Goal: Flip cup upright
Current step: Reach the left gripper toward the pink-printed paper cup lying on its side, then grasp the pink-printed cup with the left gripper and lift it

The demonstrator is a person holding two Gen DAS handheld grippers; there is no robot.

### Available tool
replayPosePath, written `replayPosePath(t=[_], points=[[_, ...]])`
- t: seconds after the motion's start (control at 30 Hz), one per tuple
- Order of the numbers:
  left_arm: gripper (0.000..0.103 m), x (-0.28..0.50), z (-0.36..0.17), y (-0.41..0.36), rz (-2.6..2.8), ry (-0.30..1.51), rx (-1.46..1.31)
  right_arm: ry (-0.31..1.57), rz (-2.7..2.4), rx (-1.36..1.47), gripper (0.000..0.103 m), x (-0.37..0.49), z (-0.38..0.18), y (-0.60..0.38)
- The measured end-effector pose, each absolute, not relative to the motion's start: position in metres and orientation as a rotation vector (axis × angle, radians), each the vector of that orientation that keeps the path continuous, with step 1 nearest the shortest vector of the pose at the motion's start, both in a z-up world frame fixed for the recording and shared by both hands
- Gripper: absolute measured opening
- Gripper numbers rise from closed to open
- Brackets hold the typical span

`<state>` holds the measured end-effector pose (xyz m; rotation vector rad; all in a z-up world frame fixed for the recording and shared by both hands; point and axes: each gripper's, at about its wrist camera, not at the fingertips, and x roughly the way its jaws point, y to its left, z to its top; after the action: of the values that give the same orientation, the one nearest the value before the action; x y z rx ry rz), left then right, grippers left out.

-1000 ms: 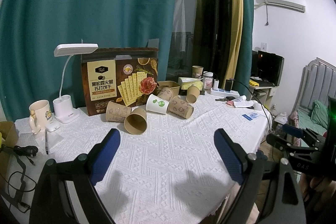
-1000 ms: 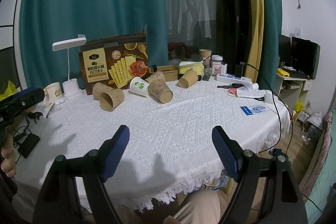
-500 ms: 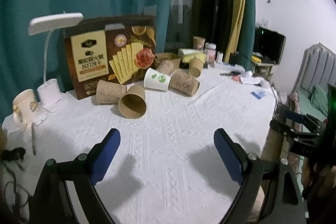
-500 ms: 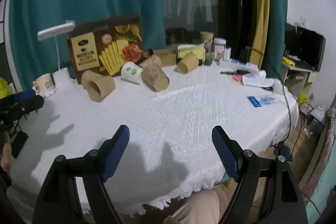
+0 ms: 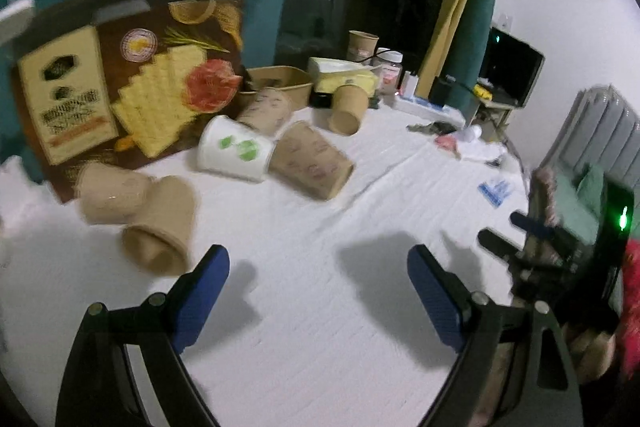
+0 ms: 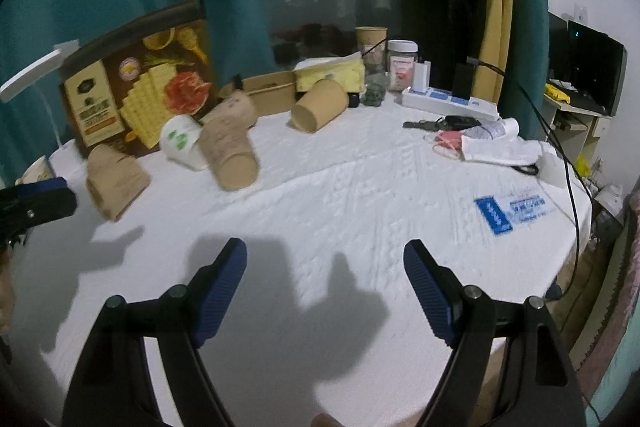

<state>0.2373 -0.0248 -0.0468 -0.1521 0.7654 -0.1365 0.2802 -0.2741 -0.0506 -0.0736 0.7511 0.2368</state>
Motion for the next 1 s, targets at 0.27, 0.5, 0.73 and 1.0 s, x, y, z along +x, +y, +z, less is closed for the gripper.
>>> replayPosePath(t=[0.27, 0.5, 0.73, 1.0], points=[[0.091, 0.340, -0.082, -0.046, -0.092, 0.889, -0.326, 0.753, 0.222, -0.067, 0.079, 0.323, -0.060, -0.300], [0.091, 0.392, -0.109, -0.046, 0.014, 0.893, -0.415, 0.767, 0.232, -0.038, 0.079, 0.346, -0.074, -0.317], [0.068, 0.418, -0.136, -0.043, 0.015, 0.938, -0.495, 0.772, 0.239, -0.015, 0.079, 0.349, -0.083, -0.326], [0.066, 0.408, -0.126, -0.051, -0.030, 0.924, -0.499, 0.760, 0.223, 0.001, 0.079, 0.332, -0.075, -0.334]])
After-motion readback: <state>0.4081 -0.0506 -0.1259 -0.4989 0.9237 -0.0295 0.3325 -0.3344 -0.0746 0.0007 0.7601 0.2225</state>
